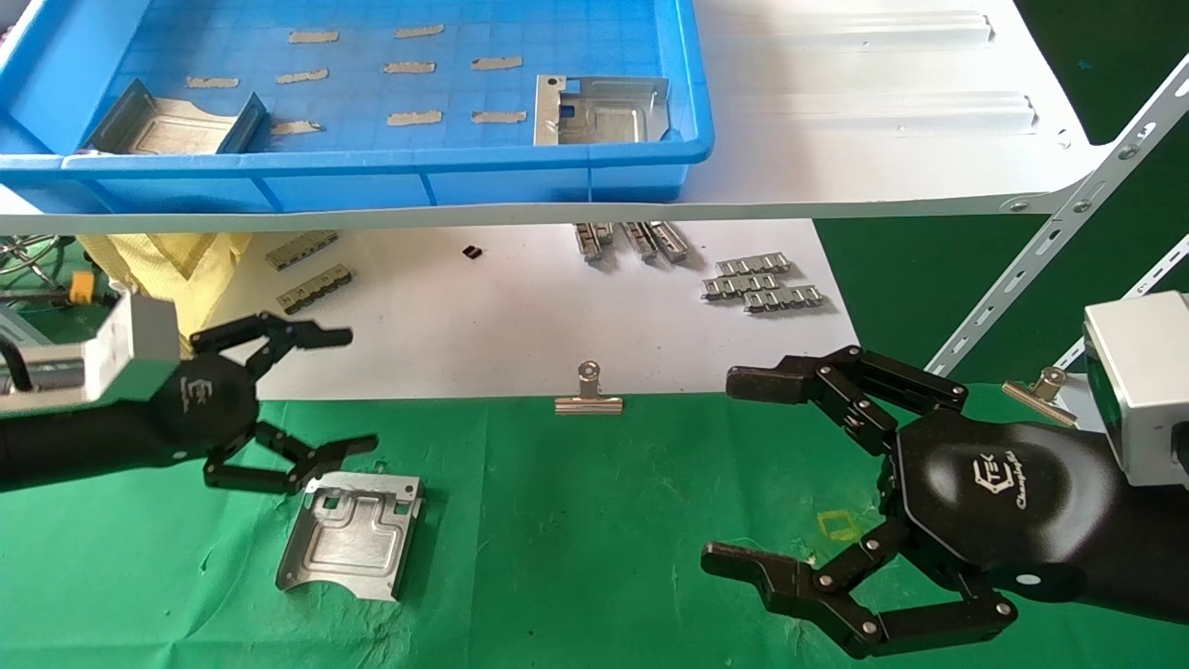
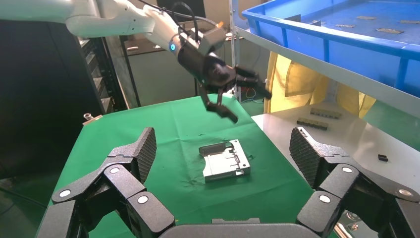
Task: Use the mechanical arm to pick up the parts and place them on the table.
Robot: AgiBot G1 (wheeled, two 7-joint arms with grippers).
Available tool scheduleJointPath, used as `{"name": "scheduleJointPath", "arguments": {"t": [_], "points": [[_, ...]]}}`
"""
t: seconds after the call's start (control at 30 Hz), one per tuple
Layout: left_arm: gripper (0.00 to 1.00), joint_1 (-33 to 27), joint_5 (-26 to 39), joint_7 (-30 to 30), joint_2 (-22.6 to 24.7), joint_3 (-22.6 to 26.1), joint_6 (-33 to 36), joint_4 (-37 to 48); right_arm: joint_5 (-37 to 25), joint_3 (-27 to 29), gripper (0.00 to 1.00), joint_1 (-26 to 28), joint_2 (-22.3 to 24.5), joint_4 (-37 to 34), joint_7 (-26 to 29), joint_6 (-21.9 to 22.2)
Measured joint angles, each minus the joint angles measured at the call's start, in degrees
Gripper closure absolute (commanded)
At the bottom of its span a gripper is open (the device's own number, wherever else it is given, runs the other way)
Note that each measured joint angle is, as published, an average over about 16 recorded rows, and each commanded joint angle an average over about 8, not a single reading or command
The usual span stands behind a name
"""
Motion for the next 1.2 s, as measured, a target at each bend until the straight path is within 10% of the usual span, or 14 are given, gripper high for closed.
{"name": "scheduleJointPath", "arguments": {"t": [1.2], "points": [[0.00,18.4,-3.6,-25.8,-6.3,-20.2,-3.6,-35.7,0.0,0.0,0.00,0.0,0.0,0.0,0.0,0.0]]}}
